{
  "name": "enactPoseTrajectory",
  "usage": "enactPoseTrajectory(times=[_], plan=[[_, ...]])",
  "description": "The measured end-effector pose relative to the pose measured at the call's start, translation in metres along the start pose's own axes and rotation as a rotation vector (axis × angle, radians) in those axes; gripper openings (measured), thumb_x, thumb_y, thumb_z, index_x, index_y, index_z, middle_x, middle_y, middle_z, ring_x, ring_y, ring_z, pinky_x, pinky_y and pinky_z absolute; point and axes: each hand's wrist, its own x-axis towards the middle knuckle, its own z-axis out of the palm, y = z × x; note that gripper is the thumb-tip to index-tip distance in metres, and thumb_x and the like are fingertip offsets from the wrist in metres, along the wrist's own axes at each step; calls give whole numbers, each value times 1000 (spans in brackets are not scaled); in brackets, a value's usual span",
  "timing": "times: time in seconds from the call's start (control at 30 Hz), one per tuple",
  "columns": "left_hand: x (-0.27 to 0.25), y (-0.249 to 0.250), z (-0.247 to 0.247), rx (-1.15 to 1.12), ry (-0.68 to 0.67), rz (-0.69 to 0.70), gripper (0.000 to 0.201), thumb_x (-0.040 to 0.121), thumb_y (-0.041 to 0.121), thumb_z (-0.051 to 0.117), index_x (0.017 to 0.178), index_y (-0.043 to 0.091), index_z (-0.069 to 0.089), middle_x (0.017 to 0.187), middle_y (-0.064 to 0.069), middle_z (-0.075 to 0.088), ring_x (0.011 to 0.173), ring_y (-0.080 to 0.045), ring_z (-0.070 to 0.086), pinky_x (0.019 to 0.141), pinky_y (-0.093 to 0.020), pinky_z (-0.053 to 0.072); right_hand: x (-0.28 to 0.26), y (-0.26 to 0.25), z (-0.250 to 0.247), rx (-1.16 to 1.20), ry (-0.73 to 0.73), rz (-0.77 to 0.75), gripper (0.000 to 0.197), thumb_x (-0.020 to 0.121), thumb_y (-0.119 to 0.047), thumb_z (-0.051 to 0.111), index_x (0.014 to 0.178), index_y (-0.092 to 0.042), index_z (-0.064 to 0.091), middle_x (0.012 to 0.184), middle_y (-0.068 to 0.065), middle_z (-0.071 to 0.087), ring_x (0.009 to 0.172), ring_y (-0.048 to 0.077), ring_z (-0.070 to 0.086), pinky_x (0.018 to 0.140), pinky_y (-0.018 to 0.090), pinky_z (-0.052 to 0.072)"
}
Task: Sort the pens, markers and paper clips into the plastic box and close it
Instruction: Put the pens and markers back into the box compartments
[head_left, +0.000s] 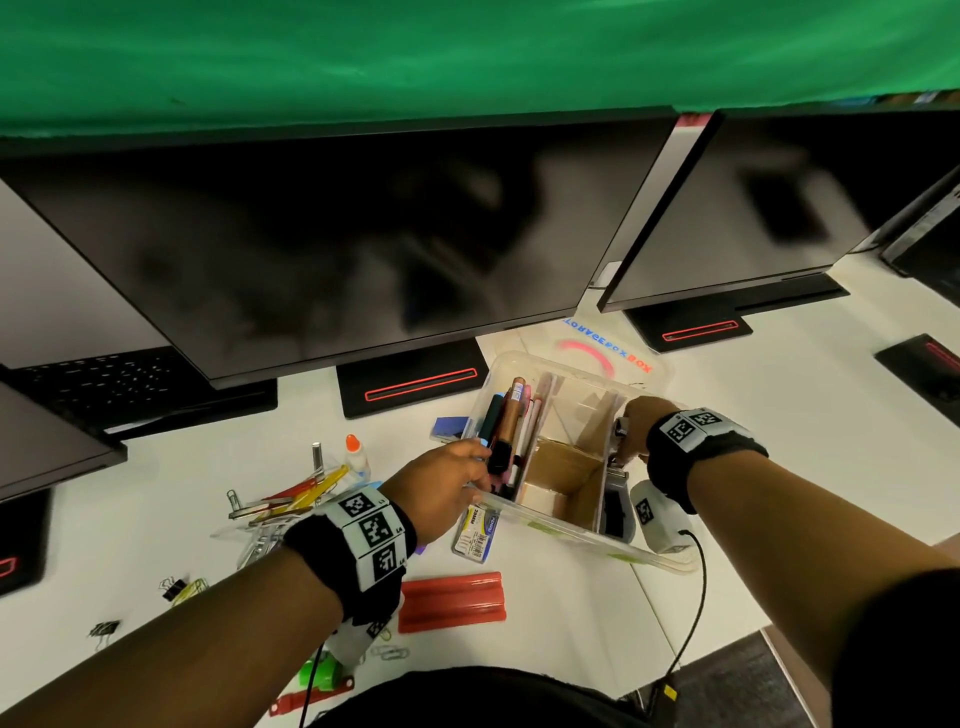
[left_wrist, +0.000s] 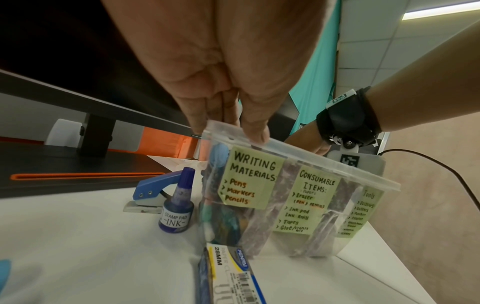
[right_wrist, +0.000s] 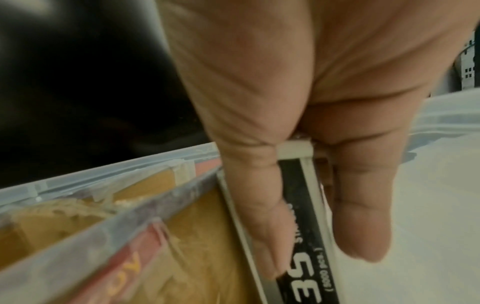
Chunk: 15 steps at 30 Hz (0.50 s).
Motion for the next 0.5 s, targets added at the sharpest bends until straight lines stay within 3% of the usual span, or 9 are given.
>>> enactPoseTrajectory(times=[0.1, 0.2, 0.27, 0.33, 0.4, 0.5], plan=[[0, 2, -1, -9, 8, 1, 26, 95, 13, 48, 116, 13, 63, 147, 5, 38, 138, -10, 31, 107, -14, 22, 4, 3, -1, 8, 42, 34, 39, 39, -27, 88, 59, -18, 57, 54, -2, 61, 56, 22, 64, 63, 31, 56], [0, 3, -2, -14, 14, 7, 27, 96, 12, 47, 118, 12, 62, 147, 4, 38, 138, -10, 30, 104, -10, 19, -46, -17, -27, -17, 158, 30, 33, 64, -22, 84, 83, -7, 62, 70, 5, 60, 80, 27, 64, 76, 33, 54], [-2, 2, -2, -29, 21, 11, 26, 95, 12, 48, 117, 12, 63, 146, 4, 40, 137, -10, 32, 103, -10, 19, -53, -18, -37, -36, 241, 77, 38, 71, -23, 80, 96, -2, 61, 90, 11, 63, 95, 28, 63, 85, 33, 51], [-5, -2, -3, -37, 43, 13, 26, 94, 12, 49, 115, 14, 63, 144, 5, 42, 135, -9, 34, 102, -9, 20, -55, -19, -38, -23, 321, 68, 39, 76, -24, 75, 103, -1, 60, 98, 13, 64, 89, 26, 60, 84, 31, 49], [-10, -7, -3, -36, 79, 1, 25, 95, 15, 48, 115, 17, 63, 143, 5, 43, 134, -8, 35, 104, -11, 20, -54, -19, -35, -26, 351, 42, 36, 81, -25, 69, 107, -1, 60, 91, 11, 59, 80, 22, 53, 82, 28, 48], [-20, -16, -9, -55, 155, -48, 24, 95, 16, 47, 111, 19, 64, 139, 6, 47, 131, -8, 40, 101, -9, 20, -56, -16, -28, -41, 338, 29, 30, 87, -19, 60, 110, 1, 61, 99, 16, 63, 92, 29, 61, 85, 30, 48]])
